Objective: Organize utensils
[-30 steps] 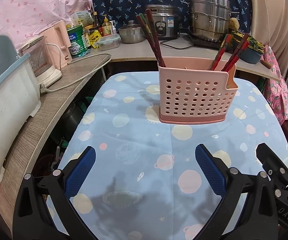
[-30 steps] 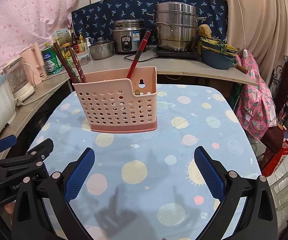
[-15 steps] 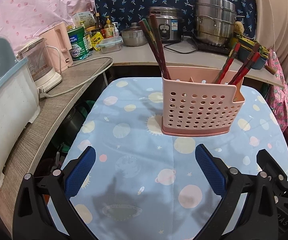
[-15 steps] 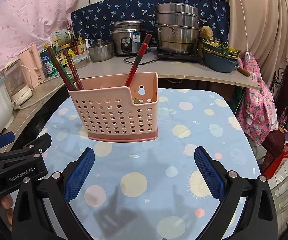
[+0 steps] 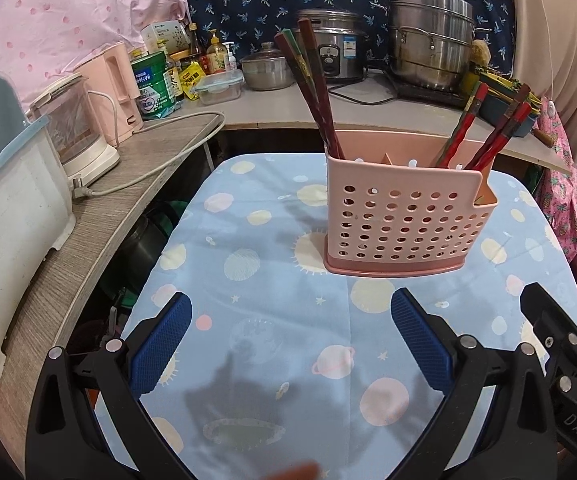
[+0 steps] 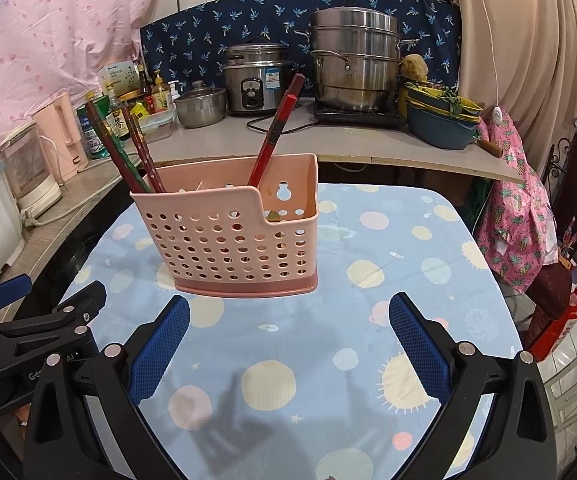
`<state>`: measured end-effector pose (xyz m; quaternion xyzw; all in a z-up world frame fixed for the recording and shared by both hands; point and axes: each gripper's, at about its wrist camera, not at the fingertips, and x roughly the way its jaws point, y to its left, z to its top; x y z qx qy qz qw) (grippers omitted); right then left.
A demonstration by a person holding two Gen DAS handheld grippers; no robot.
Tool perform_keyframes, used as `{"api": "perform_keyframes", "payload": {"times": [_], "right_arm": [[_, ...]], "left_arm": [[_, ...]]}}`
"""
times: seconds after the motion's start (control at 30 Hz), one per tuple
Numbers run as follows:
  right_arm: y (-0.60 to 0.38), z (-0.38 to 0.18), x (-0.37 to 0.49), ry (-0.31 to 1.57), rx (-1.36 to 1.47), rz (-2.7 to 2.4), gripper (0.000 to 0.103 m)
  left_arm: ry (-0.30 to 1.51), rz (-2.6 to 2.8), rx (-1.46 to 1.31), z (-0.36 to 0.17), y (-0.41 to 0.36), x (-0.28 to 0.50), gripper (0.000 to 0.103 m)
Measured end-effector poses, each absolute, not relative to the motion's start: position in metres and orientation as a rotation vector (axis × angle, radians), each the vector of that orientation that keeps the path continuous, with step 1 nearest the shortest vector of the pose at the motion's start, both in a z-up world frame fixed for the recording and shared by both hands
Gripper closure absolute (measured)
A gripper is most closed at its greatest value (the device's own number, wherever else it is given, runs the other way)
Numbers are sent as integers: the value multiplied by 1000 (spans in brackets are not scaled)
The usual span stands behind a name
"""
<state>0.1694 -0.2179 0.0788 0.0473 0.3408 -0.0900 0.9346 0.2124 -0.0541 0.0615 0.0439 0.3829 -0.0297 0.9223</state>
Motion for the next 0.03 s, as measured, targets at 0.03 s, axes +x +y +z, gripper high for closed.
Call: {"api": "perform_keyframes", "payload": {"times": [0.03], "right_arm": [[-218,79,171,696,97,-183,7]], "left_arm": [[789,-64,84,61,-53,213,8]]}}
